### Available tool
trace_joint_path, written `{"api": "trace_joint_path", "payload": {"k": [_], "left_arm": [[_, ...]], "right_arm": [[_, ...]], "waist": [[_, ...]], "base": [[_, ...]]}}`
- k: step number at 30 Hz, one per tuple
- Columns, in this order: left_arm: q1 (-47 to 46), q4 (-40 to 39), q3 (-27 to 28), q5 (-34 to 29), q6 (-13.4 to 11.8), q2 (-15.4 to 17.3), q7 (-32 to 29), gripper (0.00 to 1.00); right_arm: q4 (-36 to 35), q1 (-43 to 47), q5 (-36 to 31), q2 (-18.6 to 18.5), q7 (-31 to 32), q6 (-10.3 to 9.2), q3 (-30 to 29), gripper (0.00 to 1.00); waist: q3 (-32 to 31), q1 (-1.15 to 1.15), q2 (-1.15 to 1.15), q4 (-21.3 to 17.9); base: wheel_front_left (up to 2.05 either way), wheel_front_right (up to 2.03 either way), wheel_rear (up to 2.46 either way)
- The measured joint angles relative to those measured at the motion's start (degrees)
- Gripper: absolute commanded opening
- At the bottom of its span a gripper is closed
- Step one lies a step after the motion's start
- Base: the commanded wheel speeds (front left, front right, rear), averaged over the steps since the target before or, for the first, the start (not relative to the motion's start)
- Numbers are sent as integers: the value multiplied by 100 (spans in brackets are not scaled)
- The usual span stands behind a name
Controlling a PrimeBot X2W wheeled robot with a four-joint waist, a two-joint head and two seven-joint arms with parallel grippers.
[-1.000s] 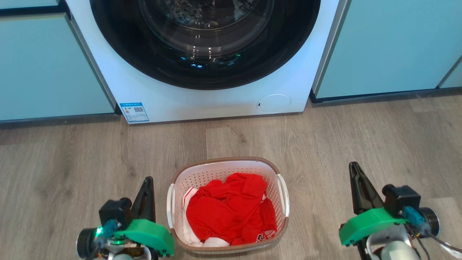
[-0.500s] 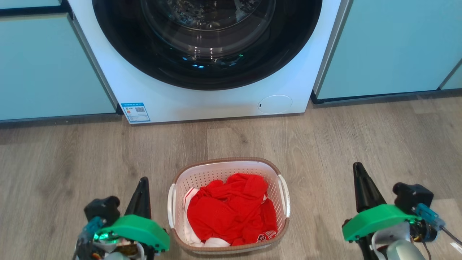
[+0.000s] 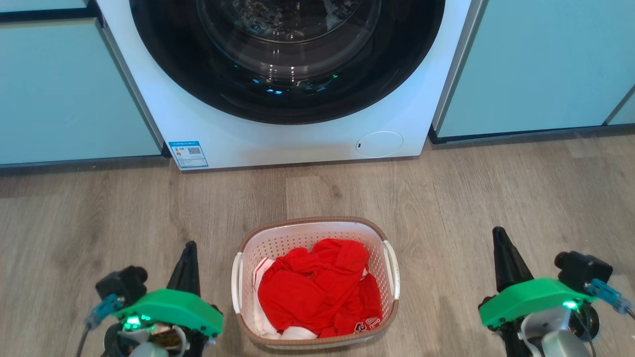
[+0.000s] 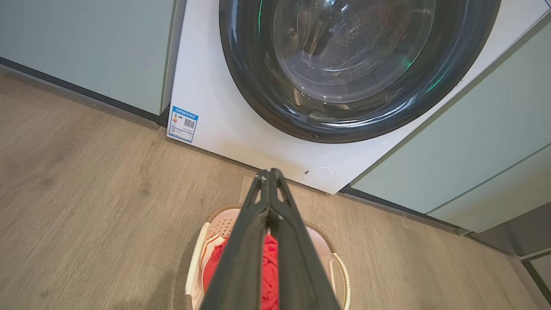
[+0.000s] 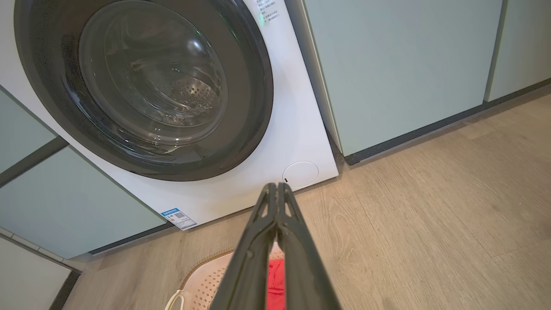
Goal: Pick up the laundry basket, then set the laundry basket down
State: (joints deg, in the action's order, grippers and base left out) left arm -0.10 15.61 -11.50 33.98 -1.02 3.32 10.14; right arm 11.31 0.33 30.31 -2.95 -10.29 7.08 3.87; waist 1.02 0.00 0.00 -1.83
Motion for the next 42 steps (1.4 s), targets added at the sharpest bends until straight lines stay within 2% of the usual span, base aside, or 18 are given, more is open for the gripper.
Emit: {"api": "trace_joint_path", "payload": {"k": [42], "left_arm": [[-121, 1, 625, 2670, 359, 8, -654, 0]], "right_arm": [[180, -129, 2853, -57, 628, 0, -371, 0]], "waist": [[-37, 0, 0, 82]], "base": [[0, 0, 0]]}}
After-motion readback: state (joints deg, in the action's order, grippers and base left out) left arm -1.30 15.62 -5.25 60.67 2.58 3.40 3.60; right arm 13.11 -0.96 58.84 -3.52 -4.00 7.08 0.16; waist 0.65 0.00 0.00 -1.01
